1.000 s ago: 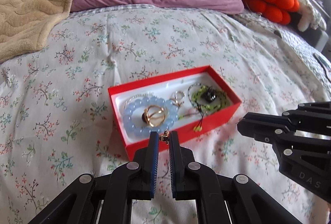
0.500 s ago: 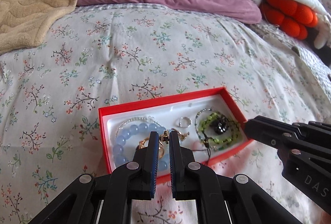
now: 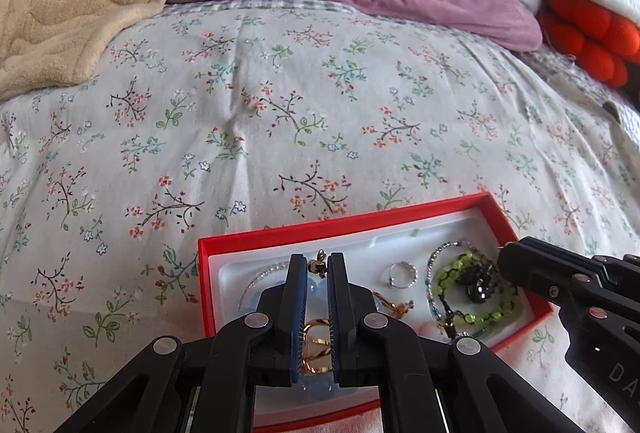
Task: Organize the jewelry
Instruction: 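Lower both earrings into the red box and open both tools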
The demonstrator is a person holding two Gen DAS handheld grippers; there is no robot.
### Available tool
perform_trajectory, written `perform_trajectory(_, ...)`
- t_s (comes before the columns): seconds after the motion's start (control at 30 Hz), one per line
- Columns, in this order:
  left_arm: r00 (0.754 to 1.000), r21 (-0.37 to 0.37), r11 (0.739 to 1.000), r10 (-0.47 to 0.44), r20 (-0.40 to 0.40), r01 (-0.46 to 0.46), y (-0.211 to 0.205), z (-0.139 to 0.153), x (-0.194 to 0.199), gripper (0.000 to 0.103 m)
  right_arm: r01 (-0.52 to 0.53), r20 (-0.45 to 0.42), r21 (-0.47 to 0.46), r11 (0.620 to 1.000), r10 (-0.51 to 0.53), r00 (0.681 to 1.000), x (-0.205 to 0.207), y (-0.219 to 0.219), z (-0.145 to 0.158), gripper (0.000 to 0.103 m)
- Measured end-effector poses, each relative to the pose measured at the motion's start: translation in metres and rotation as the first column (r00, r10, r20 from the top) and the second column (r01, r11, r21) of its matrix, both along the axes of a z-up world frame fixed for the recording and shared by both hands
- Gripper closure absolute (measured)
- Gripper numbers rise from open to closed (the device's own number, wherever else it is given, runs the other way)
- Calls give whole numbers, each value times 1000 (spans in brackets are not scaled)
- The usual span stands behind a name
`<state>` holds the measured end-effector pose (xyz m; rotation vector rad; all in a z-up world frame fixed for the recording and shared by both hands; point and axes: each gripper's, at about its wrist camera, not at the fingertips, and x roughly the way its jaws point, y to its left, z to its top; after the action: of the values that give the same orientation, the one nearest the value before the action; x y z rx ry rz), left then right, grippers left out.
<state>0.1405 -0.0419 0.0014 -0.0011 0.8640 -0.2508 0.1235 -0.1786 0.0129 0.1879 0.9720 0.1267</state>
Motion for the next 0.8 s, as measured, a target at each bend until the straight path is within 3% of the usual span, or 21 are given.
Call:
perform_trajectory(0.13, 1000, -3, 1000, 9, -5, -9, 0, -2, 3, 91, 4, -8, -2, 1000, -4, 1000, 5, 0, -4, 97)
perform_trajectory(0.2, 1000, -6, 1000, 14, -9, -14, 1, -1, 3, 79, 3, -12, -4, 1000, -3, 1000, 6, 0, -6, 97)
perform_trajectory(0.5, 1000, 47, 999, 21, 3, -21, 14, 8, -7, 54, 2, -15, -1, 1000, -2, 1000, 13, 1, -10, 97)
perform_trajectory(0.7, 1000, 57, 998, 28, -7, -28, 28, 10, -14, 40, -13, -40, 124, 992, 18, 999, 20, 0, -13, 95)
perform_trajectory(0.8, 999, 56, 998, 37, -21, -35, 33, 10, -16, 29, -23, -46, 122, 992, 28, 999, 18, 2, -12, 86)
